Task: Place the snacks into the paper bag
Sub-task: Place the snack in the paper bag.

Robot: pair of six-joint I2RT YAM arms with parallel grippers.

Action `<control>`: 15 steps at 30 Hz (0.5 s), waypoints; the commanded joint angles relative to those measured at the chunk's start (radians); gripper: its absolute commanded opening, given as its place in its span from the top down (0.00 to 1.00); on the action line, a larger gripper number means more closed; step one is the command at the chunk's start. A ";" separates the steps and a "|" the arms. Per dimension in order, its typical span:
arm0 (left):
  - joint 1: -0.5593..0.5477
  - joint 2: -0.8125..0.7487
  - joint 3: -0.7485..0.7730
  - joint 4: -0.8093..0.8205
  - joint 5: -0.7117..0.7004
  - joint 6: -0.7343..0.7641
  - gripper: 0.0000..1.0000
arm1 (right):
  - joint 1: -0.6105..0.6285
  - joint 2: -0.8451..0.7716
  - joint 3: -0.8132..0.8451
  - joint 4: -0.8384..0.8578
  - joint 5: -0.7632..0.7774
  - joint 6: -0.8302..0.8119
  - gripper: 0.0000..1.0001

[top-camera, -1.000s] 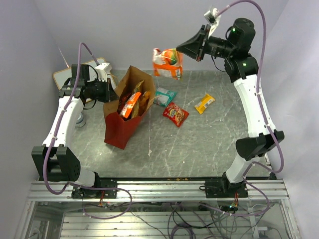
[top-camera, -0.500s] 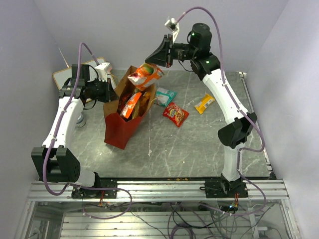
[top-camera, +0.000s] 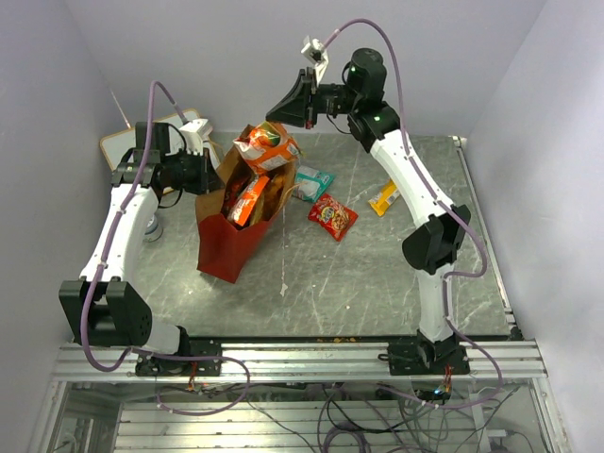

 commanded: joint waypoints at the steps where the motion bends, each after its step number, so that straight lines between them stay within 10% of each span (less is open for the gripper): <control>1: -0.013 -0.046 -0.005 0.043 0.014 -0.003 0.93 | 0.009 0.030 0.015 0.043 -0.034 -0.033 1.00; 15: -0.011 -0.047 0.003 0.041 0.000 -0.007 0.93 | 0.070 0.088 0.014 -0.191 -0.060 -0.305 1.00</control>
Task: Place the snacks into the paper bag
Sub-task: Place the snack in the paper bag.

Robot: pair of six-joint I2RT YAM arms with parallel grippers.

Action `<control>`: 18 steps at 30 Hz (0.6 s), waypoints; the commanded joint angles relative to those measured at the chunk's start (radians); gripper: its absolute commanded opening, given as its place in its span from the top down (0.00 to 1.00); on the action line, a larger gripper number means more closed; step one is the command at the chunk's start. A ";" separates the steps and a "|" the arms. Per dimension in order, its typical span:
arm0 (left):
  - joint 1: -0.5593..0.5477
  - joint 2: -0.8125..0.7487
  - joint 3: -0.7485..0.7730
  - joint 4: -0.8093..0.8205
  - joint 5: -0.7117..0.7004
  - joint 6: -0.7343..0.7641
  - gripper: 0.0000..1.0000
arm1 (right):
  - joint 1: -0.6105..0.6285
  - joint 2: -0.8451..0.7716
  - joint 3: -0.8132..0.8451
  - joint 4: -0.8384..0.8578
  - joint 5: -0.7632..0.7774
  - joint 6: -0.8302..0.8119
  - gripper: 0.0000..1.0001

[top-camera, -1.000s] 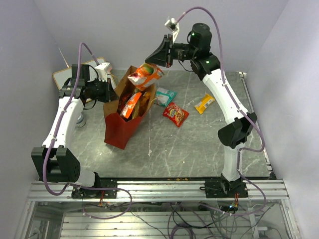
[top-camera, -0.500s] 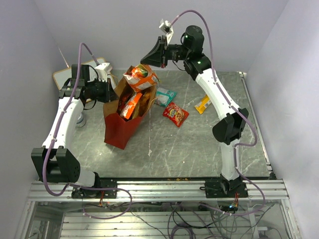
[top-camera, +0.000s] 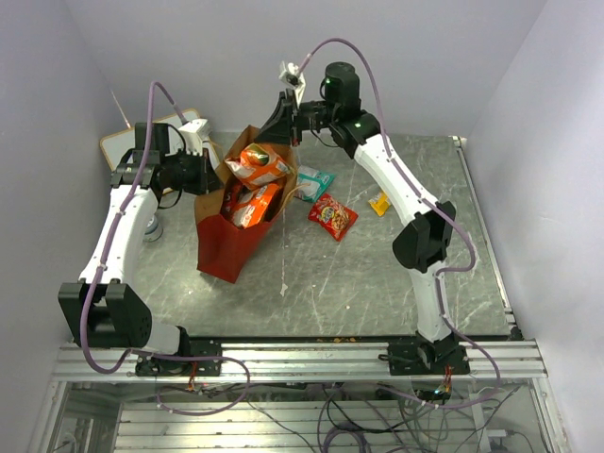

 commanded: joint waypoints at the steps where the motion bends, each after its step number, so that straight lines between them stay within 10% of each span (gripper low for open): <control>1: -0.011 -0.035 0.008 0.043 0.008 -0.008 0.93 | 0.023 0.011 0.016 -0.148 0.003 -0.167 1.00; 11: -0.011 -0.018 0.021 0.034 0.018 -0.010 0.93 | 0.113 -0.028 0.003 -0.506 0.201 -0.648 1.00; 18: -0.011 -0.021 0.013 0.038 0.018 -0.004 0.93 | 0.160 -0.023 -0.019 -0.480 0.406 -0.642 1.00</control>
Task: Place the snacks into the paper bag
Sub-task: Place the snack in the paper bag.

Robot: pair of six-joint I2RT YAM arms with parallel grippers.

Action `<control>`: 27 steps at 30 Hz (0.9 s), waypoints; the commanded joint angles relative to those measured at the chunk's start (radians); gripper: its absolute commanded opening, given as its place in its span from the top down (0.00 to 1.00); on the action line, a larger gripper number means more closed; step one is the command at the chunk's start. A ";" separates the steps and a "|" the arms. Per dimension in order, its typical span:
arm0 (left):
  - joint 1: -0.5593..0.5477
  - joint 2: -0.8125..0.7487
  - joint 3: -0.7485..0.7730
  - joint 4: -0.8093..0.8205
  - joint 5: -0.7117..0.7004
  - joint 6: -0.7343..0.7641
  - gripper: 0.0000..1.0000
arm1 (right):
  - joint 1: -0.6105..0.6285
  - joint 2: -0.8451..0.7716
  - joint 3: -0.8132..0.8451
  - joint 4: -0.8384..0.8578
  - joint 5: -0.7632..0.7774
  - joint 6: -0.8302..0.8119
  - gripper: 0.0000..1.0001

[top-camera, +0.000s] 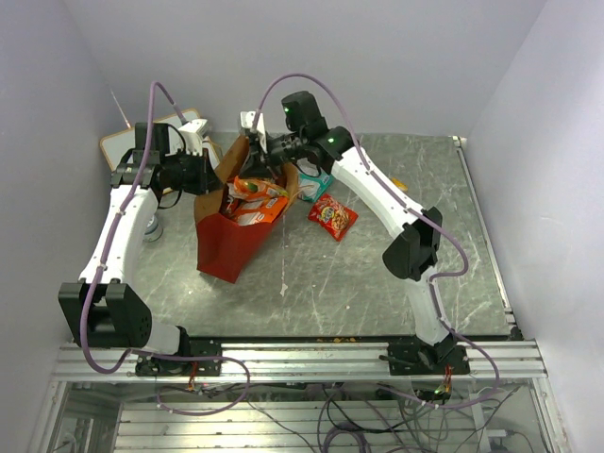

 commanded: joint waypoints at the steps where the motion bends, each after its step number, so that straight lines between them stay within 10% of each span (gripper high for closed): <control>1: -0.012 -0.021 0.012 0.038 0.033 -0.004 0.93 | 0.008 -0.012 0.000 -0.013 0.207 -0.016 1.00; 27: -0.012 -0.029 -0.005 0.052 0.045 -0.011 0.93 | 0.029 0.102 0.084 0.081 0.791 0.350 1.00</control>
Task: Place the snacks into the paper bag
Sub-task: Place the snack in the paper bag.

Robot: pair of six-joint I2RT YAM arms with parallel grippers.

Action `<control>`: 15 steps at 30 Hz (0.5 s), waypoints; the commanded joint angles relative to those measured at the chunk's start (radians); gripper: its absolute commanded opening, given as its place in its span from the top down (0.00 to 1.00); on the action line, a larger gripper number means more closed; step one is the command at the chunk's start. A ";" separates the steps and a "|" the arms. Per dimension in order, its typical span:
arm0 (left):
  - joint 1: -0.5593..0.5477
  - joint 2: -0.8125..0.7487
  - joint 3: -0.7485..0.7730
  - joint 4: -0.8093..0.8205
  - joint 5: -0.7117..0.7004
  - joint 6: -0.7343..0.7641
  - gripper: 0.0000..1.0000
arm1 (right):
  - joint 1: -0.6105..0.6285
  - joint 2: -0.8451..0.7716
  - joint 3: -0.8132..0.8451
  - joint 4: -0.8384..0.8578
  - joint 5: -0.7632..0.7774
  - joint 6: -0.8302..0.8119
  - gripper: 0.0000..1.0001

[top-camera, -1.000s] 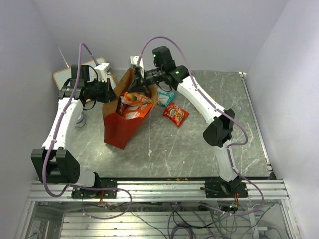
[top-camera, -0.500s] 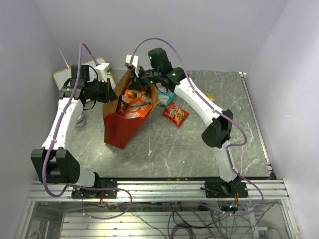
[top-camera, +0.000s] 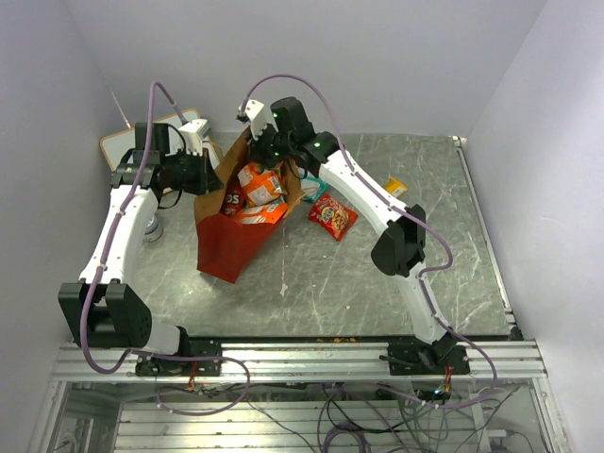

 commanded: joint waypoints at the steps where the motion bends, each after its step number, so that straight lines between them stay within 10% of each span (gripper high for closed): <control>1: -0.010 -0.030 -0.004 0.051 0.046 -0.010 0.93 | 0.000 -0.012 0.016 0.007 0.202 0.062 1.00; 15: -0.012 -0.048 -0.015 0.057 0.037 -0.007 0.93 | -0.003 -0.078 0.032 0.049 0.240 0.046 1.00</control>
